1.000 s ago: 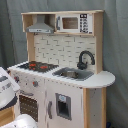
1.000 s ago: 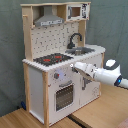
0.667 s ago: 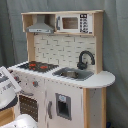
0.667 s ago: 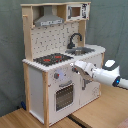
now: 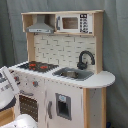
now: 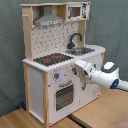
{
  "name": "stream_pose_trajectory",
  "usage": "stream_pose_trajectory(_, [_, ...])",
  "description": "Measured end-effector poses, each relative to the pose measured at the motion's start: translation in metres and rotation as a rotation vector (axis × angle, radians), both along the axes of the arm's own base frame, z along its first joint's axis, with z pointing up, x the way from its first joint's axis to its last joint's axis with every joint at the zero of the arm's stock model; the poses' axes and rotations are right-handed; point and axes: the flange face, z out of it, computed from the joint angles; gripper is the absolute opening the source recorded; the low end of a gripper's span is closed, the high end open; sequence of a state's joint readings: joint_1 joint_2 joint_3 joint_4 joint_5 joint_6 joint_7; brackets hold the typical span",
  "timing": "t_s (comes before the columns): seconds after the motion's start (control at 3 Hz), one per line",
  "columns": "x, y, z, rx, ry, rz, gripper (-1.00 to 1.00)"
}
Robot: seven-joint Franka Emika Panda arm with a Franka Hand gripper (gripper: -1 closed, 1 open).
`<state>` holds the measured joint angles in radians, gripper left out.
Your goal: Play with the kitchen
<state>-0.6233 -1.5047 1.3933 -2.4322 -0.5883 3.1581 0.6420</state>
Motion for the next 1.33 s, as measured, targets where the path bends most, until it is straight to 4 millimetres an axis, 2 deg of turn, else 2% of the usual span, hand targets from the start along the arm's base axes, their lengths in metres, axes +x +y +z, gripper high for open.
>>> stream_pose_trajectory(0.33, [-0.003, 0.007, -0.005, 0.094, -0.005, -0.012, 1.0])
stream_pose_trajectory(1.0, [-0.005, 0.017, -0.032, 0.261, 0.007, -0.031, 1.0])
stream_pose_trajectory(1.33, [-0.003, 0.015, -0.048, 0.346, 0.012, -0.052, 1.0])
